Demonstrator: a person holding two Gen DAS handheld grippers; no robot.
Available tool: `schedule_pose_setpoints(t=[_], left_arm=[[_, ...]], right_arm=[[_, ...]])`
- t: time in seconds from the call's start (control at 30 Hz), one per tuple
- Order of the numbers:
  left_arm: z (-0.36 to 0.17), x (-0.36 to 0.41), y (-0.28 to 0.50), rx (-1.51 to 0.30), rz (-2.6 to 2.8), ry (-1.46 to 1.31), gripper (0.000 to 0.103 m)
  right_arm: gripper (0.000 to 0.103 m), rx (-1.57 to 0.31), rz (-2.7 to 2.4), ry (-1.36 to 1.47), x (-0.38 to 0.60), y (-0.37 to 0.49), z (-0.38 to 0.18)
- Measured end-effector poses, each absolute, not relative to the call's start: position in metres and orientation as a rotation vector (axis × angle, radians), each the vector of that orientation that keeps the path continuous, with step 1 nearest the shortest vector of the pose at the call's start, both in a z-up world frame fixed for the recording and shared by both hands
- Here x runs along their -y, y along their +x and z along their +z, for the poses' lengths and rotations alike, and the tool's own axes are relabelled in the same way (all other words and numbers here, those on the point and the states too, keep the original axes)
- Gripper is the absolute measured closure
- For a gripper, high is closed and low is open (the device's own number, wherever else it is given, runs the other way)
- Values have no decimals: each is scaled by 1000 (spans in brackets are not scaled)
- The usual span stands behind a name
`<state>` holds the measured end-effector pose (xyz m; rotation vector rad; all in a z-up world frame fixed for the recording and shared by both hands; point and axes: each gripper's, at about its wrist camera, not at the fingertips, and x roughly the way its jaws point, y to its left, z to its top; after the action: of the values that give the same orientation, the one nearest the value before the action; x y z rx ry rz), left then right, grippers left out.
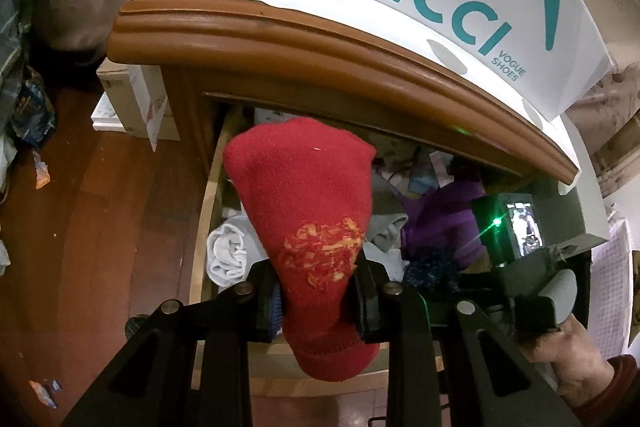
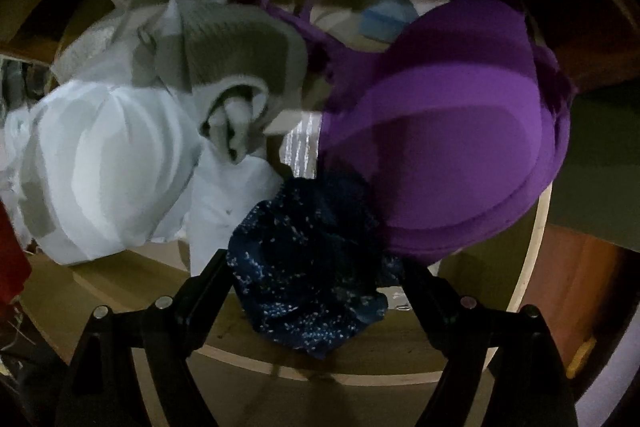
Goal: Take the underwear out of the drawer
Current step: 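Grasp the navy floral panties with the right gripper while the left holds the red sock, then carry the navy panties into the white shoe box and open the right gripper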
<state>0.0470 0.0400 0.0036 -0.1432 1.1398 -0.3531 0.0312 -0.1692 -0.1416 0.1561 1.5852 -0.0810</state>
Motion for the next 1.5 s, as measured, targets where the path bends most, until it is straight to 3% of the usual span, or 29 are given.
schedule_pose_setpoints(t=[0.07, 0.27, 0.37, 0.93, 1.17, 1.5], left_arm=[[4, -41, 48, -1141, -355, -145, 79], [2, -45, 50, -1154, -333, -148, 79], [4, -44, 49, -1148, -330, -149, 79], [18, -48, 44, -1097, -298, -112, 79], [16, -42, 43, -1086, -271, -62, 79], [21, -42, 42, -1050, -249, -19, 79]], right_arm=[[38, -1599, -70, 175, 162, 39, -152], [62, -1581, -49, 216, 160, 40, -156], [67, -1537, -47, 181, 154, 38, -149], [69, -1155, -73, 70, 152, 7, -51], [69, -1022, -76, 31, 185, -46, 31], [69, -827, -122, -25, 203, -45, 140]])
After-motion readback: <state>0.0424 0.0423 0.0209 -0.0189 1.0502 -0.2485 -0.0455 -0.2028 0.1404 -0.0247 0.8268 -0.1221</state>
